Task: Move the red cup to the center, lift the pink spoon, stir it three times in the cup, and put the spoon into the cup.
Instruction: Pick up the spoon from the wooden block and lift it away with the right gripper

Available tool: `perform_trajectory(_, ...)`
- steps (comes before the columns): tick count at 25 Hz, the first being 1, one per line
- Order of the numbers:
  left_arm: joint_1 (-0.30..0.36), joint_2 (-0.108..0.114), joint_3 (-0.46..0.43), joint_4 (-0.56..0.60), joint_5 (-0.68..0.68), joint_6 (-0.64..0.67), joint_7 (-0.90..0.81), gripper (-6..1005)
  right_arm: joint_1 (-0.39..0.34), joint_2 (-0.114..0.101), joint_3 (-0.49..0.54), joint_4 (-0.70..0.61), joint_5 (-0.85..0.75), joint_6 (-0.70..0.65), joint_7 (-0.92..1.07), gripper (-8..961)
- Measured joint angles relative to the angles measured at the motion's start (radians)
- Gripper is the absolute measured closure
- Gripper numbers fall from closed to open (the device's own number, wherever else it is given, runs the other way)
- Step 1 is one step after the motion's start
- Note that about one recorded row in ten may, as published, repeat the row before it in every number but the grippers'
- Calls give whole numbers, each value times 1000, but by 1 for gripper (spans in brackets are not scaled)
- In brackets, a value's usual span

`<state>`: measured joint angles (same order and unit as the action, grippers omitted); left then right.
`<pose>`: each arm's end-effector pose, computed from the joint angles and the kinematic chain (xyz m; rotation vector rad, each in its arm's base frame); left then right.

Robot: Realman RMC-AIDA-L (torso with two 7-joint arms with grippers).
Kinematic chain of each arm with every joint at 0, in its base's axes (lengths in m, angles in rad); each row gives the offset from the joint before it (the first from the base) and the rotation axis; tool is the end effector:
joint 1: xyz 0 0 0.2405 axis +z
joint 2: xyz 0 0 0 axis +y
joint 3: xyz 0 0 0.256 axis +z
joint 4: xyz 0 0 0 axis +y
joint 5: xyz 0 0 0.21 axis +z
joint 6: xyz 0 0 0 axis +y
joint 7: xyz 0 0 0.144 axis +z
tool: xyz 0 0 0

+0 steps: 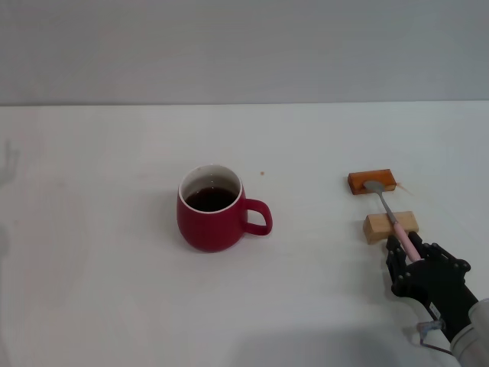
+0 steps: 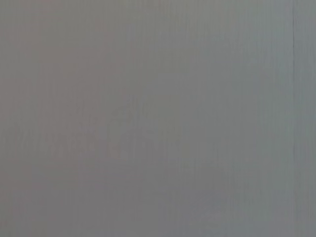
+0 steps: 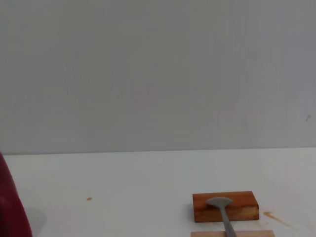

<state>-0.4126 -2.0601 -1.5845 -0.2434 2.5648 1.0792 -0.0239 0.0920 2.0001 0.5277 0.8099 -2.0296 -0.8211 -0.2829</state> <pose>-0.3673 0.3456 0.0686 -1.1509 -0.5746 -0.6024 0.3025 0.2390 -0.0977 -1.8098 0.7989 0.5371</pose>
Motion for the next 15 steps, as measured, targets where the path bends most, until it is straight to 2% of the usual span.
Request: perform_trajectory(15, 10, 0, 0, -2, 0, 13, -2, 155, -11, 3, 0, 3, 0, -6, -1, 713)
